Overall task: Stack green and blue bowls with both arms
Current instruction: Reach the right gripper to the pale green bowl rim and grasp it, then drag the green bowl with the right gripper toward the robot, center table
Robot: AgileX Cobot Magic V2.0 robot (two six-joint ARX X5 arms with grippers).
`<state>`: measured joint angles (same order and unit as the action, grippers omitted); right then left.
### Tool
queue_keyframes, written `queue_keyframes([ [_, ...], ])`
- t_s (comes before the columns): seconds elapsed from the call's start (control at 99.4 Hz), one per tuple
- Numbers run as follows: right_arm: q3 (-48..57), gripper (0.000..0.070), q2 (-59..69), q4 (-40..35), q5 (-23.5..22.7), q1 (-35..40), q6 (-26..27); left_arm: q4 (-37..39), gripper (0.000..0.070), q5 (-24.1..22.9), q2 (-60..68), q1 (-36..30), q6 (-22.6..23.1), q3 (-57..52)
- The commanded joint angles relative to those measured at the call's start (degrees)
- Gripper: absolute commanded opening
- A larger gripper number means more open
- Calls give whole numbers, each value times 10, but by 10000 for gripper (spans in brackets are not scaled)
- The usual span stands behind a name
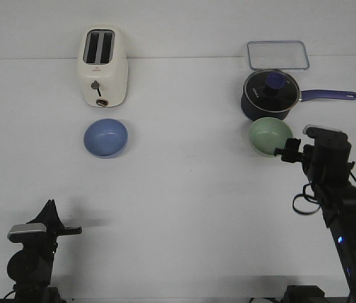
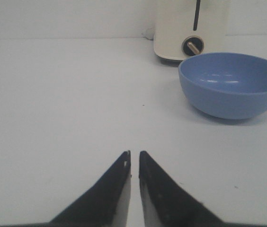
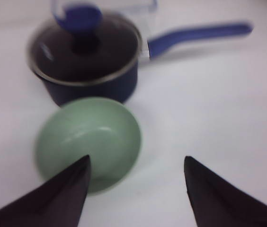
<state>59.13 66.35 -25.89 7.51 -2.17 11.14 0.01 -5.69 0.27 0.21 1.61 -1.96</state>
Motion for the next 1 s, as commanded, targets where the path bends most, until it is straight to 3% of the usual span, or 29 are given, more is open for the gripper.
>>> queue_keyframes([
  [0.0,37,416,80,-2,-31,-17,-4,7,15,2,-1,0,3,12],
  [0.221,110,416,250,-2,-99,-56,-2,7,15,2,-1,0,3,12],
  [0.463,117,394,333,49,-142,-65,10,7,15,2,-1,0,3,12],
  [0.513,117,352,343,57,-145,-65,17,7,15,2,-1,0,3,12],
  [0.735,117,0,355,66,-151,-65,30,7,15,2,-1,0,3,12],
  [0.885,117,0,338,62,-154,-66,36,7,15,2,-1,0,3,12],
  [0.986,117,0,304,51,-188,-69,35,7,15,2,-1,0,3,12],
])
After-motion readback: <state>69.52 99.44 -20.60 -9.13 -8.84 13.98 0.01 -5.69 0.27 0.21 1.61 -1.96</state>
